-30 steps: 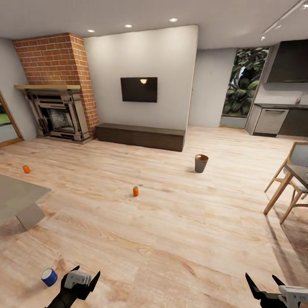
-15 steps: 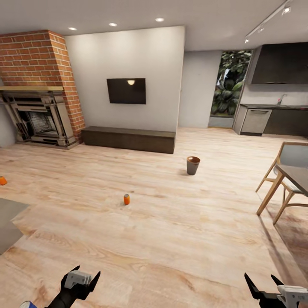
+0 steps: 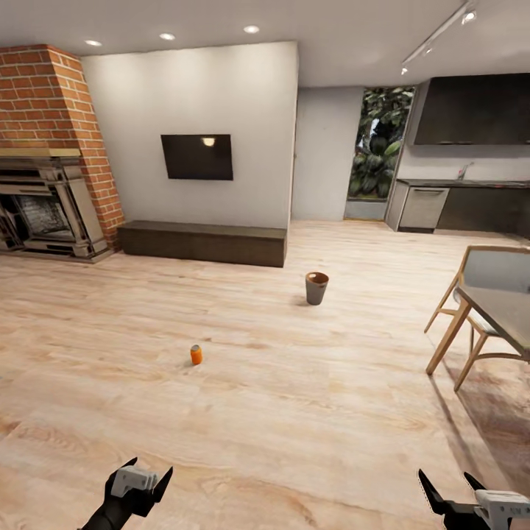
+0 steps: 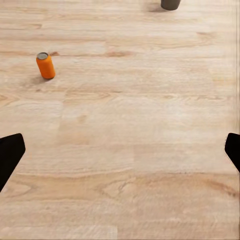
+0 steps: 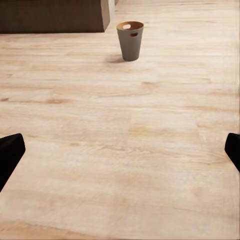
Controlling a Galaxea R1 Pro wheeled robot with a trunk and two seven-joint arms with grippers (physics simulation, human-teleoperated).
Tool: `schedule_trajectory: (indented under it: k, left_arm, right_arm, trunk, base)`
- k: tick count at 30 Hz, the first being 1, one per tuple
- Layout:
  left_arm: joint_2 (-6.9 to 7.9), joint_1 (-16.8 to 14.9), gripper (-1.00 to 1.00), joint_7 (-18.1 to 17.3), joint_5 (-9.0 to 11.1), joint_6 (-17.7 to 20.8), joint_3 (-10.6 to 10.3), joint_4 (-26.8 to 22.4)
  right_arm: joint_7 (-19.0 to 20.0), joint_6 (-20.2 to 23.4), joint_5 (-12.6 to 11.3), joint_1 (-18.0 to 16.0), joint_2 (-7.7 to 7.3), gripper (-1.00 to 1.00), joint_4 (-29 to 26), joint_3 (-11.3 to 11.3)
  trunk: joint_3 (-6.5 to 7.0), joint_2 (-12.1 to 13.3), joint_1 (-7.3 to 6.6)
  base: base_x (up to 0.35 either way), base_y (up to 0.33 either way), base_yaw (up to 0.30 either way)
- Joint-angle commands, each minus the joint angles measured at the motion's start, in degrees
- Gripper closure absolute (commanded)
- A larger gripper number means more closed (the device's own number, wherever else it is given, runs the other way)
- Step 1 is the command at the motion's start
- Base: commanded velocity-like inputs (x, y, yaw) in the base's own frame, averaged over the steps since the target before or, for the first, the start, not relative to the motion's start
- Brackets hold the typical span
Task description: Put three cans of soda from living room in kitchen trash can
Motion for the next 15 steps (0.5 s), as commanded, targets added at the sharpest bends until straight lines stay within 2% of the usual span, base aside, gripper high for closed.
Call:
schedule_trajectory:
  k: [1, 11, 15]
  left_arm:
    - [0.0, 0.0, -1.0, 0.0, 0.0, 0.0, 0.0, 0.01]
    - [0.0, 0.0, -1.0, 0.0, 0.0, 0.0, 0.0, 0.02]
    - [-0.04, 0.0, -1.0, 0.0, 0.0, 0.0, 0.0, 0.02]
  right_arm:
    - [0.0, 0.0, 0.0, 0.0, 0.0, -1.0, -0.01, 0.01]
    - [-0.08, 0.0, 0.0, 0.0, 0.0, -1.0, 0.04, 0.03]
    - [-0.1, 0.0, 0.0, 0.0, 0.04, -1.0, 0.05, 0.03]
  trunk:
    - [0.0, 0.0, 0.0]
    - [0.0, 0.0, 0.0]
    - [0.0, 0.0, 0.0]
  base:
    - [0.238, -0.197, -0.21]
    - [0.238, -0.197, -0.227]
    - [0.256, -0.176, -0.092]
